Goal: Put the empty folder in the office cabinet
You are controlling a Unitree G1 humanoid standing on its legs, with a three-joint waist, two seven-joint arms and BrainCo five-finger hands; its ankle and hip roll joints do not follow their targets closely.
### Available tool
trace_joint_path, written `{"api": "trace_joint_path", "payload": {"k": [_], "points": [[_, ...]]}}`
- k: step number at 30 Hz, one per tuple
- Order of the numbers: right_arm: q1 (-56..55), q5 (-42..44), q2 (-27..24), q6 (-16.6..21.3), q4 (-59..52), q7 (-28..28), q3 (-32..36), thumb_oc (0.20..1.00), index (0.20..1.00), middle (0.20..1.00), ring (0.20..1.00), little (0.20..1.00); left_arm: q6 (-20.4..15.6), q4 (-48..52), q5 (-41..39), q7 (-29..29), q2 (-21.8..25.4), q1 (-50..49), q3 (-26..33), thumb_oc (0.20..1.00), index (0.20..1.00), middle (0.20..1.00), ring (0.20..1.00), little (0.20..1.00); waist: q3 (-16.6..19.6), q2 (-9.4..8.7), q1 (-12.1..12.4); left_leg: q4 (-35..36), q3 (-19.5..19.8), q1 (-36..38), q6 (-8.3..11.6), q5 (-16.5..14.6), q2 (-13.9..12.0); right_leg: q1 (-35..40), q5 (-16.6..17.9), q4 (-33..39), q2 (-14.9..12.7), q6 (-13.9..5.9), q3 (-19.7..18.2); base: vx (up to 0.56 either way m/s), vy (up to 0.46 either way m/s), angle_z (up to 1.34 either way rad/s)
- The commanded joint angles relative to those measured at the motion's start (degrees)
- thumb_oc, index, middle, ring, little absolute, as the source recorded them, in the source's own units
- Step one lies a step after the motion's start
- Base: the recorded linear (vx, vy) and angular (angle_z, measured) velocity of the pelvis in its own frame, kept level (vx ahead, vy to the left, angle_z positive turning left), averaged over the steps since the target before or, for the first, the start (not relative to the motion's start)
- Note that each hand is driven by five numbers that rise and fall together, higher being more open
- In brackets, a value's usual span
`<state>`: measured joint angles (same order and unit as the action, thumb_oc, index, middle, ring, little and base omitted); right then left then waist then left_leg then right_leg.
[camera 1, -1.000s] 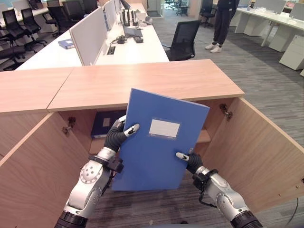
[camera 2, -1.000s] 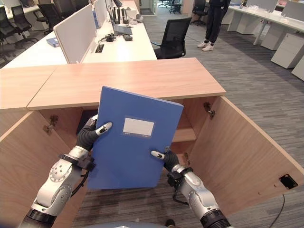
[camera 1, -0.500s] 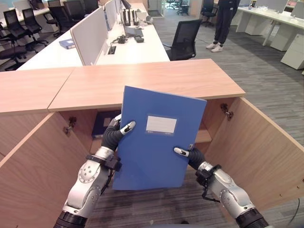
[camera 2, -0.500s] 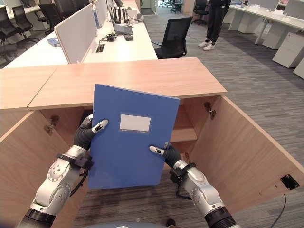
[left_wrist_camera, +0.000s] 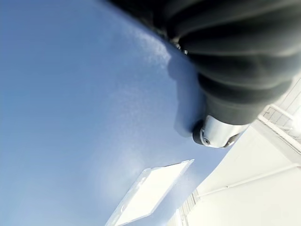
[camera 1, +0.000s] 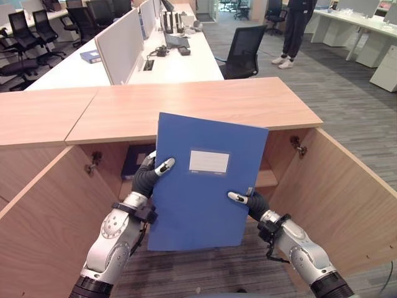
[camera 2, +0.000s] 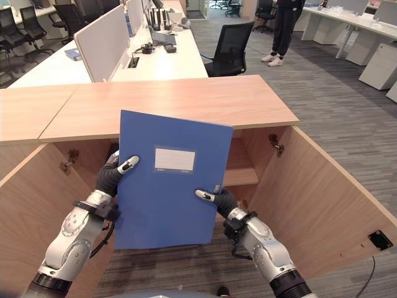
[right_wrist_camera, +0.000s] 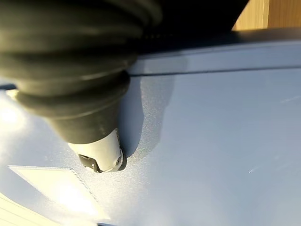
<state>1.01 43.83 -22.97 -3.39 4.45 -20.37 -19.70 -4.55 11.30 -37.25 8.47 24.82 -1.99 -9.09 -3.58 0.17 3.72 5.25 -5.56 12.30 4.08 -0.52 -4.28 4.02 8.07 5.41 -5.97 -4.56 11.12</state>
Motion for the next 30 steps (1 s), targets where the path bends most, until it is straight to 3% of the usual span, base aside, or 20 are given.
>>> {"api": "trace_joint_path", "payload": {"k": [1,2,8,14,18,21,30], "points": [[6.2,1.5,2.7,-0.4,-6.7,-7.2,-3.2,0.2,0.2,0.2,0.2,0.2,-2.1,1.9,1.6,5.1,0.1,4.2,-2.4,0.46,0.46,0.46,0.46,0.46,0.0,-1.18,-0.2,-0.3,2.5,-2.7,0.25,-1.9,-0.6,4.7,-8.2,-2.3,-3.2,-4.55,-0.8,0.0,0.0,0.0],[5.0,1.2,2.6,-0.4,-6.5,-7.3,-2.3,0.2,0.2,0.2,0.2,0.2,-2.2,0.9,3.0,4.7,0.1,2.8,-1.1,1.0,1.0,1.0,1.0,1.0,0.0,-1.2,-0.2,-0.3,2.5,-2.8,0.33,-1.9,-0.6,4.7,-8.2,-2.2,-3.1,-4.51,-0.7,0.0,0.0,0.0],[0.5,-1.2,2.6,-0.2,-3.0,-5.7,1.6,0.2,0.2,0.2,0.2,0.2,-1.9,-2.7,8.5,3.8,1.2,-1.0,2.4,1.0,1.0,1.0,1.0,1.0,-0.2,-1.01,-0.2,-0.3,2.6,-3.1,0.56,-1.8,-0.7,4.6,-8.2,-2.1,-2.9,-4.42,-0.6,0.0,0.0,0.0],[-7.9,-5.8,4.6,0.9,7.2,0.1,11.7,0.2,0.2,0.2,0.2,0.2,-1.6,-14.0,15.8,2.2,0.9,-8.0,7.5,1.0,1.0,1.0,1.0,1.0,-0.7,-0.21,-0.9,-0.3,2.4,-3.2,0.99,-1.6,-1.3,4.1,-8.7,-2.3,-2.4,-4.2,-0.5,0.01,-0.034,0.0],[-10.1,-7.7,5.6,1.2,11.2,2.5,15.2,0.2,0.2,0.2,0.2,0.2,-1.3,-19.7,19.6,1.6,0.4,-9.8,7.8,1.0,1.0,1.0,1.0,1.0,-0.7,0.31,-1.5,-0.3,2.4,-3.2,1.24,-1.5,-1.7,4.1,-9.0,-2.3,-2.0,-3.95,-0.6,0.03,-0.06,0.0],[-10.7,-6.6,6.9,2.0,16.2,4.4,17.2,0.2,0.2,0.2,0.2,0.2,-1.0,-29.3,24.8,0.9,-0.6,-9.8,6.0,1.0,1.0,1.0,1.0,1.0,-0.8,1.06,-2.0,-0.3,2.4,-3.2,1.67,-1.1,-2.3,3.9,-9.5,-2.5,-1.4,-3.7,-0.9,0.03,-0.083,-0.02],[-10.1,-3.8,8.1,4.5,23.0,7.8,17.9,0.2,0.2,0.2,0.2,0.2,-1.5,-47.6,27.9,-3.2,-3.9,-5.5,2.8,1.0,1.0,1.0,1.0,1.0,-1.7,2.17,-3.0,-0.8,2.1,-3.1,3.07,0.2,-4.6,2.8,-11.5,-4.2,0.6,-2.18,-2.0,0.03,-0.081,-0.02]]}}
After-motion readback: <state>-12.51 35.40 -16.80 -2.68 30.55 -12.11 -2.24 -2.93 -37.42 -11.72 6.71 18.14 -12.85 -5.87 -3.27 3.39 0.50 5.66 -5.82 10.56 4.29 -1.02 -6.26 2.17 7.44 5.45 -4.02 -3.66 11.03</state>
